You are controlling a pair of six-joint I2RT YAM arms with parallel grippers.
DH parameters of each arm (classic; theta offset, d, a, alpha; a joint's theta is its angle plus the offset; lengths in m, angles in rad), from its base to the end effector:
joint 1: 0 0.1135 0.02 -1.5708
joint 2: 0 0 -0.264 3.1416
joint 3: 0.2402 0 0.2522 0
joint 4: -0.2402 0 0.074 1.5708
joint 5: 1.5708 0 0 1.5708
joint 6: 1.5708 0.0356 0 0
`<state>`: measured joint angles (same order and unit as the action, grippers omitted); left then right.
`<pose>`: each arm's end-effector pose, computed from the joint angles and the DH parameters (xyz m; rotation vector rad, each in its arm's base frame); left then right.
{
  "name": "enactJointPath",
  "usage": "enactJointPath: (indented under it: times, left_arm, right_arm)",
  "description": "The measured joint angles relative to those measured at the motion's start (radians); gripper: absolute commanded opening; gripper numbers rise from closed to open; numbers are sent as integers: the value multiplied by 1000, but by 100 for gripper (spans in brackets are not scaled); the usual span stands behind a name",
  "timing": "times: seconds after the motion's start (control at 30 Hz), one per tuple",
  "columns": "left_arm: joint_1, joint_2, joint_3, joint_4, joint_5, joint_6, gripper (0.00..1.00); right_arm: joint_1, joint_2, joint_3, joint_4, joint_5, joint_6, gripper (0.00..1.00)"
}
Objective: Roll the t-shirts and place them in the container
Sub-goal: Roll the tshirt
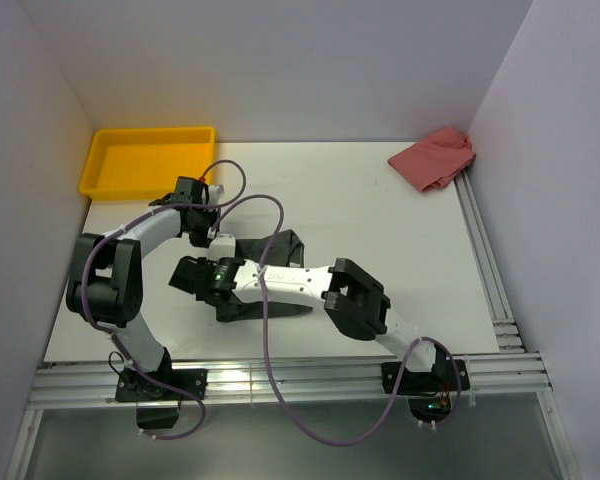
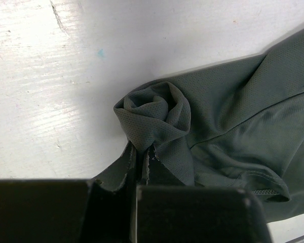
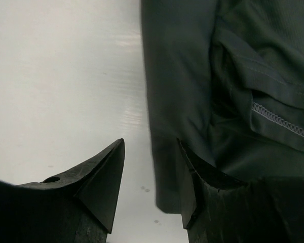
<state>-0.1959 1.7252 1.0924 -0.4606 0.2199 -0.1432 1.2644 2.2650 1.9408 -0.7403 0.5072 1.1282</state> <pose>0.3355 -0.0745 0.1813 0.1426 2.6773 -0.4017 0.1646 0.4631 0.2033 -0.0028 2.4751 0.3605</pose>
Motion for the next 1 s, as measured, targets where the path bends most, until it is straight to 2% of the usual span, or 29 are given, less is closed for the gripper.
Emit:
enactJointPath:
  times: [0.2, 0.5, 0.83, 0.87, 0.93, 0.97, 1.0]
  left_arm:
    - [0, 1, 0, 0, 2, 0, 0]
    - [0, 6, 0, 0, 4, 0, 0]
    - [0, 6, 0, -8, 11, 0, 0]
    - [0, 6, 0, -8, 11, 0, 1]
    - [0, 6, 0, -8, 11, 0, 3]
    - [0, 6, 0, -8, 12, 0, 6]
    - [0, 6, 0, -8, 13, 0, 8]
  right_arm:
    - [21, 65, 50, -109, 22, 8, 53]
    - [49, 105, 80, -157, 29, 12, 57]
    - [66, 132, 127, -251, 37, 28, 53]
    - [67, 137, 130, -256, 40, 29, 52]
    - [68, 139, 130, -263, 45, 28, 36]
    - [68, 139, 126, -264, 46, 27, 20]
    - [68, 137, 118, -262, 50, 24, 16]
